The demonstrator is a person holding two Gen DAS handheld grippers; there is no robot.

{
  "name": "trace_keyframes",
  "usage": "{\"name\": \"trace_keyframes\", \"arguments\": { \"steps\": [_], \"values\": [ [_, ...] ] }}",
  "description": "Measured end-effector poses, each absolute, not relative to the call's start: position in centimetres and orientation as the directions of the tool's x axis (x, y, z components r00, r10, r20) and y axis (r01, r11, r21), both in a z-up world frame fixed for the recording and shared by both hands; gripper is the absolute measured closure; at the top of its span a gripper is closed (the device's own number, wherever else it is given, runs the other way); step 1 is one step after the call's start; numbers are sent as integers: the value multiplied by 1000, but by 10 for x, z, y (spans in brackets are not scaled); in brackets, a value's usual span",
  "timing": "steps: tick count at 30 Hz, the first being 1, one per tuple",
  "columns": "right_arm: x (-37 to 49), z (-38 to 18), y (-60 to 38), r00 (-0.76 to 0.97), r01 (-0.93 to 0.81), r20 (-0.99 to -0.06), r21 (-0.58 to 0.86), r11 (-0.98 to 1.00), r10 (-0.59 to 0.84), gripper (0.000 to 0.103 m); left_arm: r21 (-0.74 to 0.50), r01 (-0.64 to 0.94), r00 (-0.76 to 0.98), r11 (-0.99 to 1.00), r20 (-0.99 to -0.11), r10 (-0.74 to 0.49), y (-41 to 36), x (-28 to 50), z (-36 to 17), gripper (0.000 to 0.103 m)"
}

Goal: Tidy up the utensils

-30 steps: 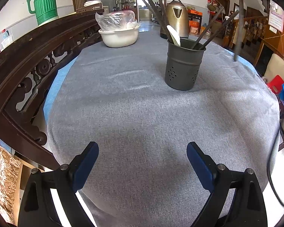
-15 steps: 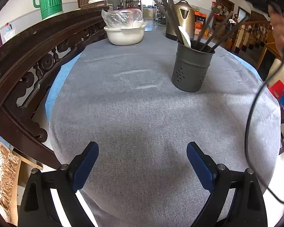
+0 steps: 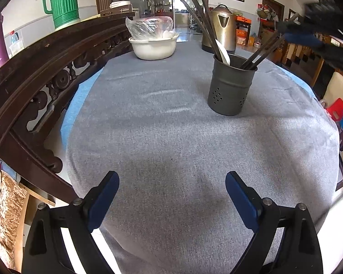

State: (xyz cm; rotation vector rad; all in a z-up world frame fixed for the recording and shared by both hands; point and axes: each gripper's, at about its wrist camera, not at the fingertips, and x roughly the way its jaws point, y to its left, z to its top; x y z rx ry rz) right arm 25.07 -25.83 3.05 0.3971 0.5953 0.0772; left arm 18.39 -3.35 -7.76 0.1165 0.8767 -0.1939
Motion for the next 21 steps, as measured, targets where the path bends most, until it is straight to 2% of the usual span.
{"name": "trace_keyframes", "arguments": {
  "steps": [5, 6, 7, 8, 21],
  "values": [
    [206, 26, -267, 843, 44, -504, 415, 909, 189, 70, 54, 183, 657, 982, -750, -81, -32, 178, -64, 9],
    [197, 25, -269, 847, 46, -498, 421, 906, 188, 63, 58, 177, 663, 982, -744, -76, -32, 176, -61, 9],
    [189, 25, -270, 852, 48, -491, 423, 905, 184, 46, 64, 171, 672, 983, -737, -69, -32, 173, -57, 9],
    [179, 25, -271, 858, 49, -481, 423, 905, 178, 40, 71, 164, 682, 984, -729, -62, -32, 171, -53, 9],
    [87, 49, -261, 918, 54, -389, 304, 951, 73, 39, 119, 162, 793, 980, -606, -57, -39, 132, 2, 9]
  ]
}}
